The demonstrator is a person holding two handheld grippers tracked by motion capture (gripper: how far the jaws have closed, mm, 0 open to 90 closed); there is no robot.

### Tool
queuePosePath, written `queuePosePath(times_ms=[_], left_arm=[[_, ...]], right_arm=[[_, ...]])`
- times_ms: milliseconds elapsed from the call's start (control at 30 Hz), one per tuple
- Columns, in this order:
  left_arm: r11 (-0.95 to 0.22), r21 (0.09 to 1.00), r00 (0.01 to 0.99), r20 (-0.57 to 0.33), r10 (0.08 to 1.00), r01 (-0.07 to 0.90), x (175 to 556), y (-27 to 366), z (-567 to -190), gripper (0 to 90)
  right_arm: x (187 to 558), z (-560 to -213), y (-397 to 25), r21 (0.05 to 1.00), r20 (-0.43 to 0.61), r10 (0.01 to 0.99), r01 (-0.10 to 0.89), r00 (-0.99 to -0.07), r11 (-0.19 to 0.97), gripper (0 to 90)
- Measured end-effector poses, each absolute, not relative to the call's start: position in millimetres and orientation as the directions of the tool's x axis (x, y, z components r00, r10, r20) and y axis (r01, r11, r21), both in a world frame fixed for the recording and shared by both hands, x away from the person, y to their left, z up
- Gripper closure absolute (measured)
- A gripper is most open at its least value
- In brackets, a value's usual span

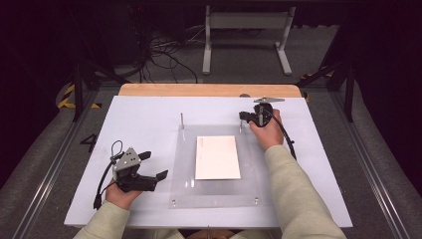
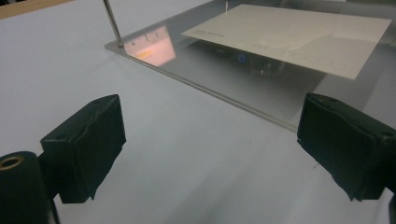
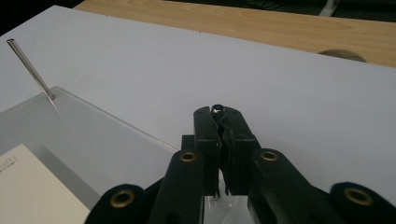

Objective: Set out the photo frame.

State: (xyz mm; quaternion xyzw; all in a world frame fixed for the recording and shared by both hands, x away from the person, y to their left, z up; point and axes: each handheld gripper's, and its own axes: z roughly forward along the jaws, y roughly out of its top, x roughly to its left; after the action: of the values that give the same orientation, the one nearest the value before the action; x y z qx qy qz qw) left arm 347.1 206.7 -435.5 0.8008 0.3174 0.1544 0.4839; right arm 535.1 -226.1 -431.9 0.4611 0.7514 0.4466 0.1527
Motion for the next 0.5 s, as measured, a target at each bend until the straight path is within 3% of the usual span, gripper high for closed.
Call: queuePosePath(times_ms=[233, 500], left_arm=[[-0.330, 0.892, 0.781, -0.040, 0.624, 0.309, 342.6, 209.7, -431.4, 5.3], [-0.412, 0.895, 0.825, 0.100, 0.557, 0.170, 326.7, 199.2, -428.1, 3.3]], right_arm=[[544.8, -433.7, -230.5, 0.794, 0.255, 0.815, 0.594, -0.521, 0.131, 85.2], [551.2, -434.7, -230.6, 0.776, 0.296, 0.816, 0.623, -0.497, 0.098, 85.1]])
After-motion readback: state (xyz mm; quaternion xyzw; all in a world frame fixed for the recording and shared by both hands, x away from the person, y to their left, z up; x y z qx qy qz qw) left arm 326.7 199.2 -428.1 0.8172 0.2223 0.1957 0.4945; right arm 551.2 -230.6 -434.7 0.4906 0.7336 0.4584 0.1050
